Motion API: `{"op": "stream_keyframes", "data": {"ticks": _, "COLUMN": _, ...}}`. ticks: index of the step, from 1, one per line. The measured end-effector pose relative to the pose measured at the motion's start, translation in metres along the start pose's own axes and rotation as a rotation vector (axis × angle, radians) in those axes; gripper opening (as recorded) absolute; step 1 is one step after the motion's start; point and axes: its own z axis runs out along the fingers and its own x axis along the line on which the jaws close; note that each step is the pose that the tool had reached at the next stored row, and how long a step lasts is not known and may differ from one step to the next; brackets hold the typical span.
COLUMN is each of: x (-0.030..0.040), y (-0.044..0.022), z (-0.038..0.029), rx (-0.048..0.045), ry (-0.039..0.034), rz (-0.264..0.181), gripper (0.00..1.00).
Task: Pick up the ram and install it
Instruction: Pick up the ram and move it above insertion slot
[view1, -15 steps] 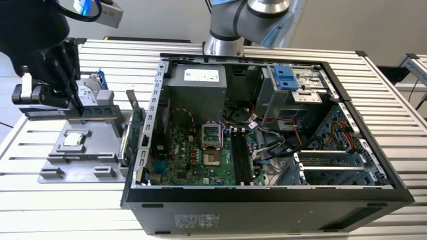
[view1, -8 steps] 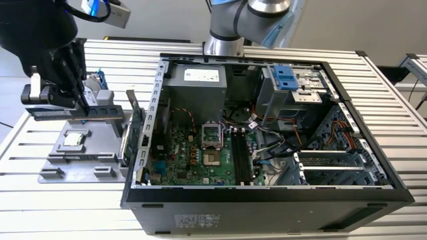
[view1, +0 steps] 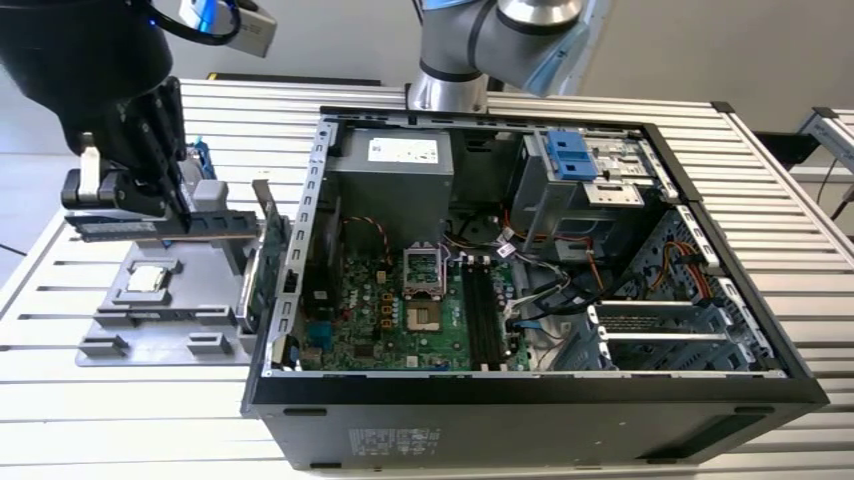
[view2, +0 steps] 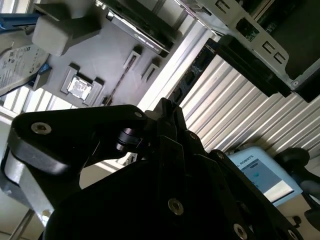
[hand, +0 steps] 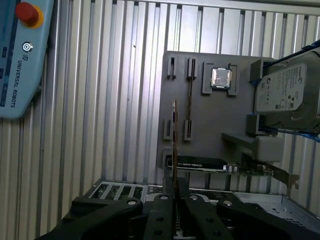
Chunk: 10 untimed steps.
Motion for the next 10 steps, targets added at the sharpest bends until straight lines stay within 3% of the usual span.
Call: {"op": "stream_keyframes", "data": {"ticks": 10, "x": 0.0008, "y": -0.0132, "z": -0.0004, "rx": -0.0003, "ry": 0.0001, "rz": 0.000, "gripper": 0.00}}
